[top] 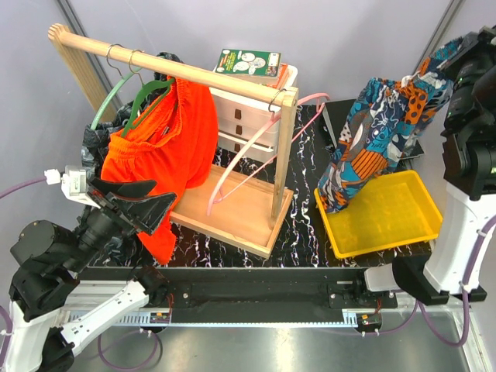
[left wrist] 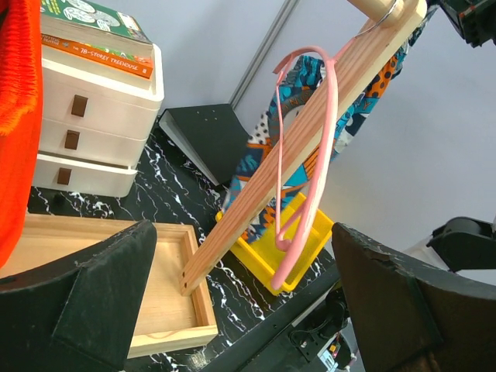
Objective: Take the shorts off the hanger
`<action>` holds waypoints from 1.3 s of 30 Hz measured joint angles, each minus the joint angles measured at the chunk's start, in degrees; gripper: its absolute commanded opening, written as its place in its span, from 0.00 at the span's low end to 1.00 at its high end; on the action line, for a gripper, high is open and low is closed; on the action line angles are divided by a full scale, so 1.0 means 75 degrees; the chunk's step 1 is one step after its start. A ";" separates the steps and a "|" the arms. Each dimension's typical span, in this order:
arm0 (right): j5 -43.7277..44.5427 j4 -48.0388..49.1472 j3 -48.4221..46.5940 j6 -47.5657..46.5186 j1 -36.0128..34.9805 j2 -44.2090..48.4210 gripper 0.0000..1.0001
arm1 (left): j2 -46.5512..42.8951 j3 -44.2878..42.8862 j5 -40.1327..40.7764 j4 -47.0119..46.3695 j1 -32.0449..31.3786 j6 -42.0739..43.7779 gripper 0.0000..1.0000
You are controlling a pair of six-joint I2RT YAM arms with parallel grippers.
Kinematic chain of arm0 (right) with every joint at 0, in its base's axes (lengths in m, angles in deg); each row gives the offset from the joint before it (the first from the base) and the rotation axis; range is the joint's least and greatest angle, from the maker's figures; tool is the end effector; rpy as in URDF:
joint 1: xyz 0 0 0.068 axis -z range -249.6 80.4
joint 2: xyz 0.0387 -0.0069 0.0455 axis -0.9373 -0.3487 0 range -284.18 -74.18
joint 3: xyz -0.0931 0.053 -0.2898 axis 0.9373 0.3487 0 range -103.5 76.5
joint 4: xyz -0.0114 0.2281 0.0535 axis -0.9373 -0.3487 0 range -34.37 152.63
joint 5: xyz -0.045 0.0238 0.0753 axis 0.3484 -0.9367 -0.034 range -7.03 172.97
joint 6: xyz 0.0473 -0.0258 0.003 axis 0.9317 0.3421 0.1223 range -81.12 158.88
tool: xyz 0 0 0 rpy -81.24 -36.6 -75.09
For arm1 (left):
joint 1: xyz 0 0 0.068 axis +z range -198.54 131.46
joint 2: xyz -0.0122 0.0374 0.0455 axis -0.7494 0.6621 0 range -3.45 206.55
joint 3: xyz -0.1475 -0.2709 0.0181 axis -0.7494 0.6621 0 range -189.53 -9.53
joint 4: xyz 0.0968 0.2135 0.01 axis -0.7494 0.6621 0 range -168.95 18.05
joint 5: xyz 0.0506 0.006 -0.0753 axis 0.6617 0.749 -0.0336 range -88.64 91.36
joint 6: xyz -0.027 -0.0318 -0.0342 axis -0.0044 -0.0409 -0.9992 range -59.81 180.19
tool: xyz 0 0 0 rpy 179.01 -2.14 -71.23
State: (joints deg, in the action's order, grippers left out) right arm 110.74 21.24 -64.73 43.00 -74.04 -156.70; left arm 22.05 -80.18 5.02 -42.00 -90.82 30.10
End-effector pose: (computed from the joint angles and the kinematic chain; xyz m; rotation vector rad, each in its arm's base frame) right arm 0.1433 -0.0055 0.6593 0.4124 1.2395 -0.1796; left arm -0.0234 0.0244 0.4543 0.1046 1.5007 -0.9861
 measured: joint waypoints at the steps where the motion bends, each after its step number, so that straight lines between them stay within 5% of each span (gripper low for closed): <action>1: 0.0052 0.0035 0.0245 -0.0020 0.0000 0.0163 0.00 | 0.0000 0.0006 0.0000 0.0006 0.0000 -0.0006 0.99; 24: 0.0807 0.0944 0.4552 -0.0073 0.0000 0.3433 0.00 | 0.0000 0.0254 -0.0085 0.0061 0.0000 -0.0087 0.99; 39: -0.0685 0.0807 0.5496 0.1463 0.0000 0.2687 0.00 | -0.0003 0.0376 -0.0108 0.0090 0.0000 -0.0087 0.99</action>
State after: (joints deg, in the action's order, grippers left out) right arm 105.60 27.30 -23.51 53.98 -74.04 -136.55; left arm 22.03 -77.36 4.22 -41.32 -90.82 29.44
